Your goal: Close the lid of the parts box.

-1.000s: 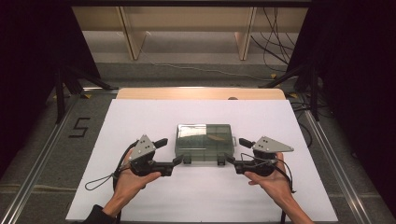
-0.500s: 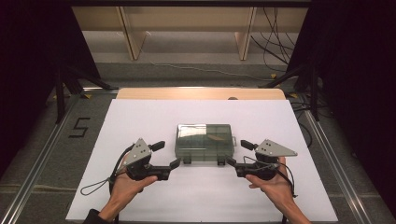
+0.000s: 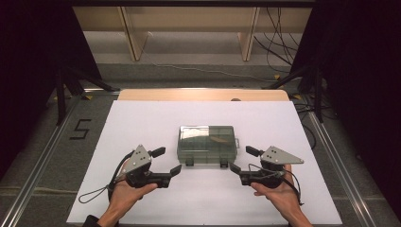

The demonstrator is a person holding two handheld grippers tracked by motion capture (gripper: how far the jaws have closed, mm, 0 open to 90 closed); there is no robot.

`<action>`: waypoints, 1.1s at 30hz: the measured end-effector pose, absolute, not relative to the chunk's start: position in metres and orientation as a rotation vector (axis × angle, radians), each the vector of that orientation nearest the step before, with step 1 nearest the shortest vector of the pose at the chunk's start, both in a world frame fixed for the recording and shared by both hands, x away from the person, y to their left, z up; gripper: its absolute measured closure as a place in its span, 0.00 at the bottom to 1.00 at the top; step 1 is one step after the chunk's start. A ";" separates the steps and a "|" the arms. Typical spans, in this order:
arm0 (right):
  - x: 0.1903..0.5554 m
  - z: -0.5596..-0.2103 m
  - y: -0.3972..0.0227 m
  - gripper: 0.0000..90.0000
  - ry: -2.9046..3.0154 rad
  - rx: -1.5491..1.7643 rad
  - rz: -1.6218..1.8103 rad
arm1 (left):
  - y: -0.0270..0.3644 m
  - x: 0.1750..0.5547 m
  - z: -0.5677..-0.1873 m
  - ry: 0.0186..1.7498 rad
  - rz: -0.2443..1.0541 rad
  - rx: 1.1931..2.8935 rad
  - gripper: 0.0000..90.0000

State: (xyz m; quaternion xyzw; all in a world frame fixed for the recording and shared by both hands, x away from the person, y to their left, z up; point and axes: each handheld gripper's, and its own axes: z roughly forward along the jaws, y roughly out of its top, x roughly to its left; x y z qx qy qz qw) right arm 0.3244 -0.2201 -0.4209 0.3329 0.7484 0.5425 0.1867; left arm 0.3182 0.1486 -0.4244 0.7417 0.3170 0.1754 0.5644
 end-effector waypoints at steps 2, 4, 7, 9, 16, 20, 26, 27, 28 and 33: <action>0.323 -0.422 -0.220 0.19 2.114 0.934 1.527 | 0.149 0.317 -0.424 0.750 0.415 1.743 0.19; 0.322 -0.422 -0.221 0.19 2.127 0.933 1.511 | 0.149 0.316 -0.424 0.747 0.415 1.743 0.19; 0.320 -0.424 -0.221 0.19 2.129 0.931 1.510 | 0.149 0.314 -0.424 0.746 0.415 1.747 0.19; 0.318 -0.425 -0.221 0.19 2.123 0.931 1.518 | 0.149 0.312 -0.425 0.756 0.407 1.739 0.19; 0.312 -0.424 -0.224 0.19 2.119 0.930 1.525 | 0.151 0.308 -0.425 0.743 0.422 1.736 0.19; 0.312 -0.424 -0.225 0.19 2.115 0.916 1.528 | 0.151 0.308 -0.424 0.737 0.430 1.722 0.19; 0.313 -0.425 -0.225 0.19 2.100 0.918 1.542 | 0.151 0.309 -0.425 0.736 0.431 1.722 0.19; 0.312 -0.424 -0.225 0.19 2.102 0.919 1.538 | 0.151 0.309 -0.425 0.736 0.431 1.722 0.19; 0.312 -0.424 -0.226 0.19 2.101 0.917 1.537 | 0.151 0.309 -0.425 0.735 0.431 1.721 0.19; 0.313 -0.424 -0.226 0.19 2.099 0.921 1.533 | 0.151 0.309 -0.425 0.742 0.425 1.722 0.19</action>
